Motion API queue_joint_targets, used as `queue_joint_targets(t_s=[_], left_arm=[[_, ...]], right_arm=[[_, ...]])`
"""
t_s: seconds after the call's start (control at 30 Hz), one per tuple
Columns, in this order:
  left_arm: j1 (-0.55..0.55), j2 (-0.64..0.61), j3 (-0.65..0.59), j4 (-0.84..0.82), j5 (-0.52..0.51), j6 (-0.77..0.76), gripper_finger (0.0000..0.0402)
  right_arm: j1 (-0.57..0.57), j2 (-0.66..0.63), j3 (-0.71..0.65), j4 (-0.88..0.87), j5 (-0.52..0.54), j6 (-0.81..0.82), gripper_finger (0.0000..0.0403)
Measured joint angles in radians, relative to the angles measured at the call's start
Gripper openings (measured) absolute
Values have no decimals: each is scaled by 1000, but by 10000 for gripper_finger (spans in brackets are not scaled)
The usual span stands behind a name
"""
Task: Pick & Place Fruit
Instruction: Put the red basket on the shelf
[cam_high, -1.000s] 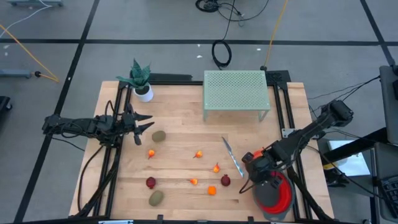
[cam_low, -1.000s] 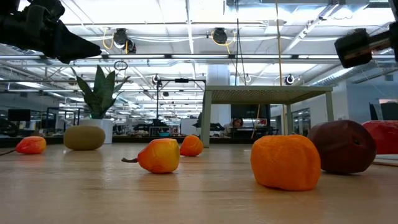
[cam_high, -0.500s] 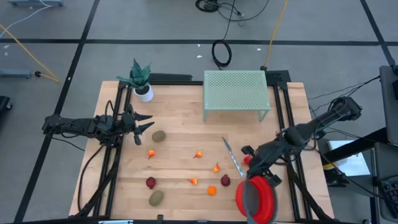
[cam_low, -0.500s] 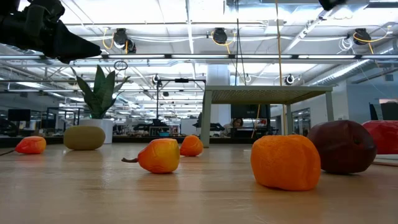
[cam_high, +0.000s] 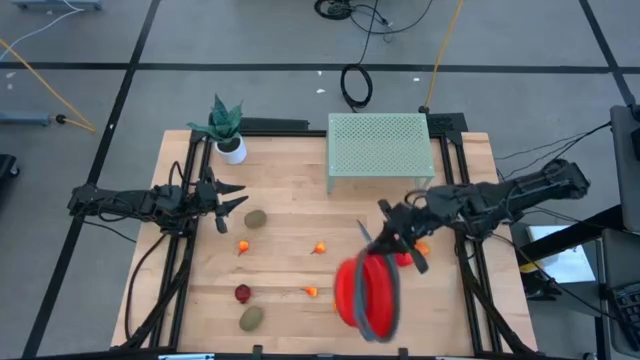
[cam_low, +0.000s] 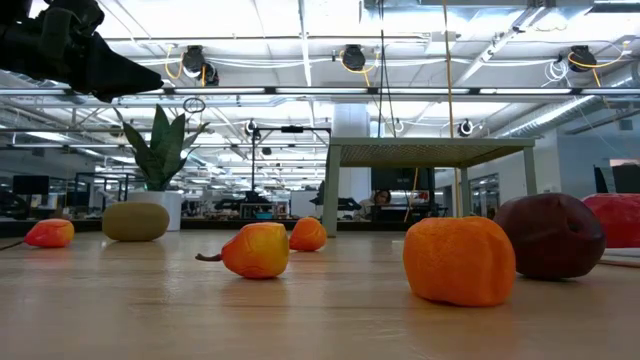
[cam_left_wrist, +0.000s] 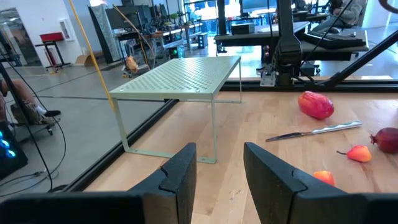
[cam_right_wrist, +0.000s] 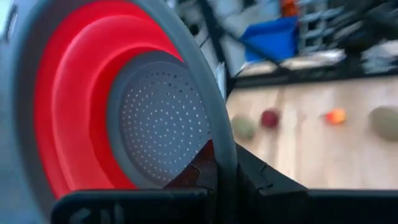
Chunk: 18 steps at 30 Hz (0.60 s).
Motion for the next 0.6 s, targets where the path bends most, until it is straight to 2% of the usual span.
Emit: queue_joint_targets(t_s=[0.17, 0.33, 0.6], left_arm=[[0, 0, 0, 0, 0, 0, 134], [0, 0, 0, 0, 0, -9, 134], [0, 0, 0, 27, 0, -177, 134]], right_arm=[[-58, 1, 0, 58, 157, 5, 8], [-83, 0, 0, 125, 351, -64, 8], [-85, 0, 0, 216, 656, -202, 8]])
